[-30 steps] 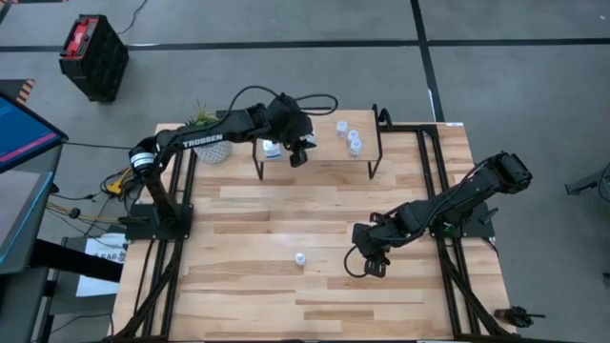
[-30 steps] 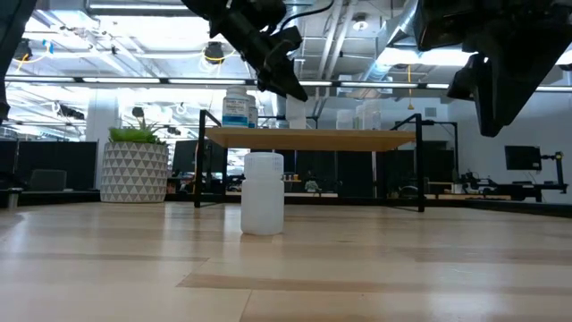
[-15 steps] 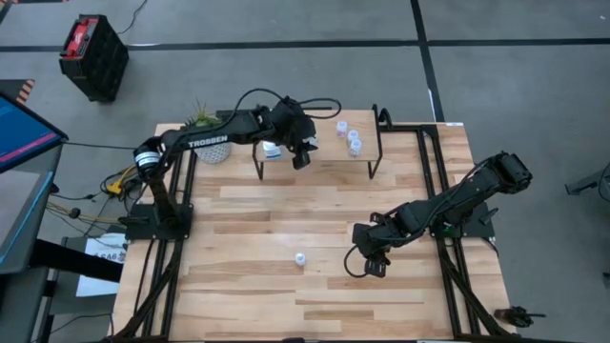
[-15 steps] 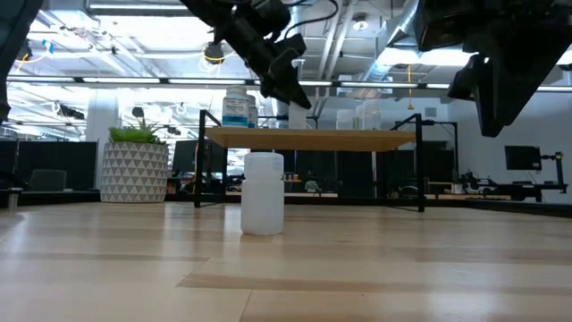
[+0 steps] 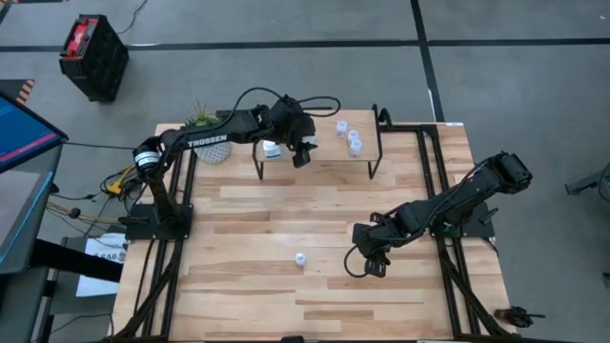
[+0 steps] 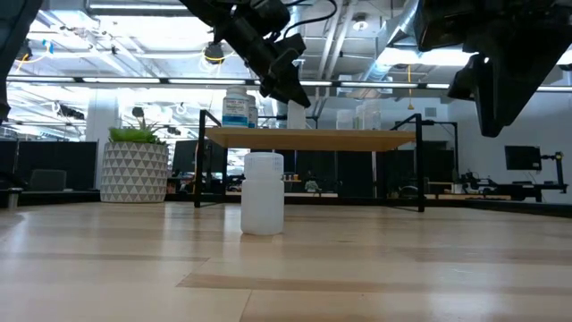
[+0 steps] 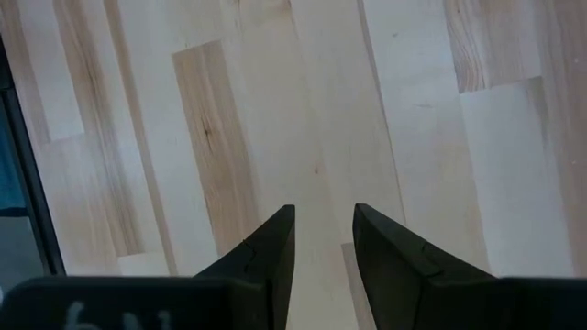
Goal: Pick and place medicine bottles onto shelf by color
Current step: Align the white pill bottle with the other white pill bottle on the shelf
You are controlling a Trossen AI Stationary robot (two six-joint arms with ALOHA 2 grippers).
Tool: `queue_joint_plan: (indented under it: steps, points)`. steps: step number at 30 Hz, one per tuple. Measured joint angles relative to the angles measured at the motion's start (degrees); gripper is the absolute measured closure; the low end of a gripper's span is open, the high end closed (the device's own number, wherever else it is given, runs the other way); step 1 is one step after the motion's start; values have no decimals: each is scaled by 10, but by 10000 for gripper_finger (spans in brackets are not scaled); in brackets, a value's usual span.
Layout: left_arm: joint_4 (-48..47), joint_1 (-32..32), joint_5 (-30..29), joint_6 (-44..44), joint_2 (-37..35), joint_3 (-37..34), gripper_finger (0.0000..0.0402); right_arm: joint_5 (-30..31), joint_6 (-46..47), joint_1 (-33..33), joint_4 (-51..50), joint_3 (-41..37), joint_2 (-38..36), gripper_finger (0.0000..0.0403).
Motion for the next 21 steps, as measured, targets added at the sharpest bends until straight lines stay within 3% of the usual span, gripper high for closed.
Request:
queue_joint_plan:
  steps: [7,12,21]
  points:
    - [0,-2,0,7,-2,13,222,0,0,0,0,0,0,267]
    - [-51,-15,9,2,-11,84,222,0,9,0,-1,0,0,267]
    - [-317,-76,65,-14,-17,210,221,0,21,5,-3,0,0,267]
